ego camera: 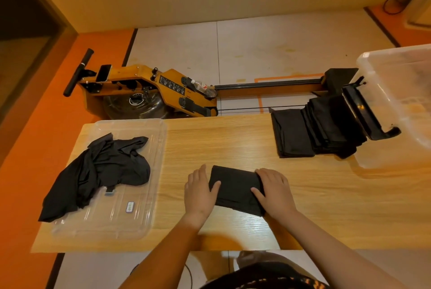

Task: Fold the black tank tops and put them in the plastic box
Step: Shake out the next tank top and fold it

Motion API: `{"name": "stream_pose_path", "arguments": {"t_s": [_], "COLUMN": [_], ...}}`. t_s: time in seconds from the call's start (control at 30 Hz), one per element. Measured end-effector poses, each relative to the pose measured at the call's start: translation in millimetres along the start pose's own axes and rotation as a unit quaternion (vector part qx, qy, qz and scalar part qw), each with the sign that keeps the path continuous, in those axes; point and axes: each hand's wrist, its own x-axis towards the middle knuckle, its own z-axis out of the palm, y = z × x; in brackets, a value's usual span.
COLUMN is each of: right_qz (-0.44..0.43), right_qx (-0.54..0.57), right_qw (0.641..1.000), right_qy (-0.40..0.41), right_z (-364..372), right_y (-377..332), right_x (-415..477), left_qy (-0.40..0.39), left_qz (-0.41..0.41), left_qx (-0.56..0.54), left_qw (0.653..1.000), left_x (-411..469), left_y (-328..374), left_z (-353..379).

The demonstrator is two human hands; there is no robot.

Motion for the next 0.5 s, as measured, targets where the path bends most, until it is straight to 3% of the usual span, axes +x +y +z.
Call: {"name": "stream_pose_path", "arguments": {"t_s": [0.13,0.23,0.37,0.43,0.5], "right_qz": [-0.004,0.005,0.014,0.05,0.09], "right_qx": [0.003,0.005,0.047,0.143,0.25], "right_qw": [0.998,0.995,0.989,0.979,0.955], "right_qy": [-0.067,-0.104,-0.137,-0.136,-0.132], "right_z": [-12.3,-15.0,-23.0,-34.7,-50.1], "right_y": [-2.3,-0.2,9.1,17.5,27.9], "right_x": [16.7,21.5,19.8,21.0,23.1], "left_qy": [-0.082,-0.152,-0.148,-0.138,-0.159], "left_qz": [-0.073,-0.132,-0.116,-0.085,-0.08], "left_qx": [0.013,-0.038,-0.075,-0.169,-0.308], "left_qw": [0.994,0.979,0.979,0.972,0.935], "left_x": [17.2,27.6,33.0,31.5,34.5], "left_y": [11.0,12.4,17.5,29.4,46.8], "left_z": [-1.1,2.1,7.9,4.7,-5.0]}}
